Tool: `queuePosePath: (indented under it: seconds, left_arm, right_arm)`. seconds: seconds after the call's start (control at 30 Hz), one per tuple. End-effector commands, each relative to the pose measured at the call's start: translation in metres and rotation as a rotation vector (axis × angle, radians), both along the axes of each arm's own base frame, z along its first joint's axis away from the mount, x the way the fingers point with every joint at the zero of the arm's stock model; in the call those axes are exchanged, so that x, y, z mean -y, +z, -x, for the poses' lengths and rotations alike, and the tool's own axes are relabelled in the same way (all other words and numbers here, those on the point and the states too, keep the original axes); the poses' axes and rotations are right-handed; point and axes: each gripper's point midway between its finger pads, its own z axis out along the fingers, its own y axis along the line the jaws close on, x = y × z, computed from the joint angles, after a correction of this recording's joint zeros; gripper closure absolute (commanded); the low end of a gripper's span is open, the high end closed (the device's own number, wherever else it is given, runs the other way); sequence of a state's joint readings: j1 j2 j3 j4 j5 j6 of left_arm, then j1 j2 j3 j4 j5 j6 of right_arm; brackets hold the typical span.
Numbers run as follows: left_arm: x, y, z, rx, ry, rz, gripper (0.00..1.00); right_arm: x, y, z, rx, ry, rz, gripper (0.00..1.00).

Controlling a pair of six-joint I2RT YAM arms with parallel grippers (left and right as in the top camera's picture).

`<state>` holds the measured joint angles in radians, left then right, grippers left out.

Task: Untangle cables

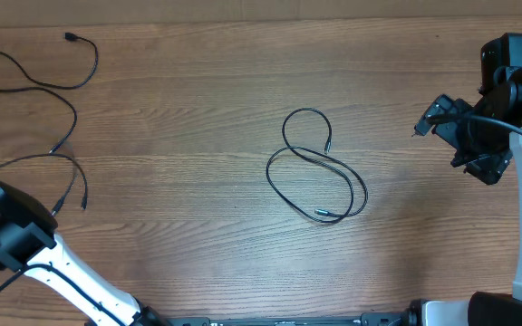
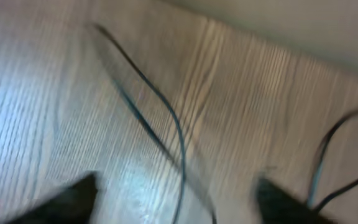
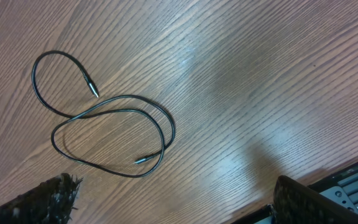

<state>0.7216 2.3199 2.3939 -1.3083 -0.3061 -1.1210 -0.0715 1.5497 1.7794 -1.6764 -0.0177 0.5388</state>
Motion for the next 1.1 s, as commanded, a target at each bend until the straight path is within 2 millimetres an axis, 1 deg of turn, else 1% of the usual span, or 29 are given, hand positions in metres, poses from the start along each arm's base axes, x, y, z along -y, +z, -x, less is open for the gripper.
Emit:
queuePosePath:
  seconds: [0.0,0.13,0.23,0.3,0.37,0.4,0.47,0.6,0.63,0.73,0.8,0.93,1.03,1.07]
  left_arm:
    - [0.009,-0.017,-0.010,-0.048,-0.191,0.059,0.10]
    - [0.011,-0.016,-0.014,-0.066,-0.253,0.055,0.12]
    - [0.019,-0.014,-0.021,-0.050,-0.348,0.081,0.16]
    - [0.031,-0.016,-0.031,-0.014,-0.453,0.132,0.16]
    - [0.049,-0.018,-0.040,0.024,-0.594,0.193,0.11]
    - [0.055,-0.018,-0.042,0.036,-0.645,0.211,0.10]
    - [0.061,-0.019,-0.045,0.035,-0.721,0.221,0.16]
    - [0.077,-0.022,-0.041,-0.007,-0.855,0.260,0.26]
    - [0.081,-0.024,-0.040,-0.021,-0.874,0.266,0.27]
    - [0.096,-0.037,-0.040,-0.052,-0.918,0.308,0.28]
    - [0.108,-0.050,-0.039,-0.074,-0.931,0.348,0.28]
    - [0.133,-0.082,-0.039,-0.121,-0.965,0.416,0.25]
    - [0.143,-0.100,-0.045,-0.128,-0.993,0.415,0.38]
    - [0.144,-0.104,-0.049,-0.127,-1.019,0.401,0.50]
  right_arm:
    - [0.003,0.001,-0.002,0.005,-0.009,0.013,0.00]
    - [0.003,0.001,-0.002,0.005,-0.009,0.013,0.00]
    - [0.003,0.001,-0.002,0.005,-0.009,0.013,0.00]
    - [0.003,0.001,-0.002,0.005,-0.009,0.013,0.00]
    - [0.003,0.001,-0.002,0.005,-0.009,0.013,0.00]
    - [0.003,0.001,-0.002,0.005,-0.009,0.013,0.00]
    - [0.003,0.001,-0.002,0.005,-0.009,0.013,0.00]
    - [0.003,0.001,-0.002,0.005,-0.009,0.013,0.00]
    - [0.003,0.001,-0.002,0.005,-0.009,0.013,0.00]
    - [0.003,0.001,-0.002,0.005,-0.009,0.013,0.00]
    - [0.003,0.001,-0.002,0.005,-0.009,0.013,0.00]
    - [0.003,0.001,-0.002,0.005,-0.009,0.013,0.00]
    - [0.003,0.001,-0.002,0.005,-0.009,0.013,0.00]
    - [0.003,0.001,-0.002,0.005,-0.009,0.013,0.00]
